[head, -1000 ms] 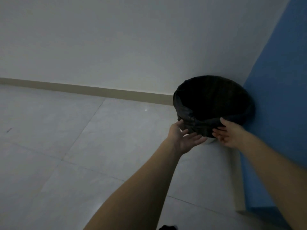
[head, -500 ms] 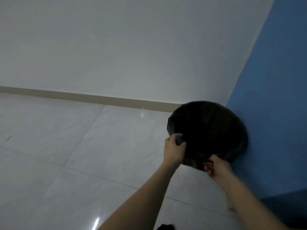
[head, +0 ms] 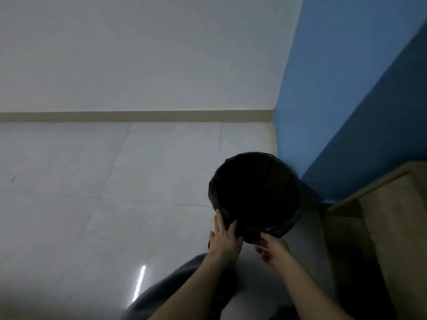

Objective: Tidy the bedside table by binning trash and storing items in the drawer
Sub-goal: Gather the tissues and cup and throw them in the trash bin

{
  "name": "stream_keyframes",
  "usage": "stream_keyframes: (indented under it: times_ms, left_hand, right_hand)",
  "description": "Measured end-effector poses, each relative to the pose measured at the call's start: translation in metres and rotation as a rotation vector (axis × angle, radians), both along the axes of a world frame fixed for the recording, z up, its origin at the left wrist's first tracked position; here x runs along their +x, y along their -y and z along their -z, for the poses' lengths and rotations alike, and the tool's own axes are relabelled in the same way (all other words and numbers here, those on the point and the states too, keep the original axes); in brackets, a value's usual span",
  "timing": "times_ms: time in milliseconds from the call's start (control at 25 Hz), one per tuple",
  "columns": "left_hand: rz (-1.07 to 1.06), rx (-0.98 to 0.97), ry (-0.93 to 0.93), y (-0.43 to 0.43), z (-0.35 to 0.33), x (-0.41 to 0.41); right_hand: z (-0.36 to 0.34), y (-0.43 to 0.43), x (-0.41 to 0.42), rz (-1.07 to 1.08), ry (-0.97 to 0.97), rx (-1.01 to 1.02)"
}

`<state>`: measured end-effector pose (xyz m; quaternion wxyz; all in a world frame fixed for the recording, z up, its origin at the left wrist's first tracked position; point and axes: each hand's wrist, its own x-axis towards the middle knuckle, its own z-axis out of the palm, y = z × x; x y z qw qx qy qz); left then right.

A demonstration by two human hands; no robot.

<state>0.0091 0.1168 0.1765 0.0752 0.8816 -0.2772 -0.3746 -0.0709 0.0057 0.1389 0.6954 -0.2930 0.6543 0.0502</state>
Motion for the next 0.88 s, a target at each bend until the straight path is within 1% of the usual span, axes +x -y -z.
stream_keyframes:
  times_ms: [200,360,520,600,720,800,880]
  left_hand:
    - [0.069,0.029,-0.038,-0.031,-0.012,-0.051]
    - [0.077,0.052,-0.046,-0.050,-0.022,-0.092]
    - [0.047,0.065,-0.029,-0.064,-0.032,-0.122]
    - [0.017,0.034,-0.006,-0.062,-0.041,-0.131]
    - [-0.092,-0.107,0.054,-0.042,-0.062,-0.135]
    - [-0.156,-0.253,0.026,-0.013,-0.084,-0.138]
    - [-0.174,-0.414,-0.030,0.021,-0.107,-0.146]
  right_hand:
    - [-0.008,-0.033,-0.058,-0.022,-0.014,-0.021]
    - [-0.020,-0.057,-0.101,-0.027,-0.031,0.015]
    - [-0.034,-0.082,-0.132,0.019,-0.048,0.068]
    - [-0.050,-0.085,-0.141,0.075,-0.044,0.072]
    - [-0.098,-0.070,-0.144,0.131,-0.005,-0.013]
    - [-0.143,-0.053,-0.147,0.163,0.086,-0.108]
    - [-0.187,-0.038,-0.153,0.155,0.209,-0.259]
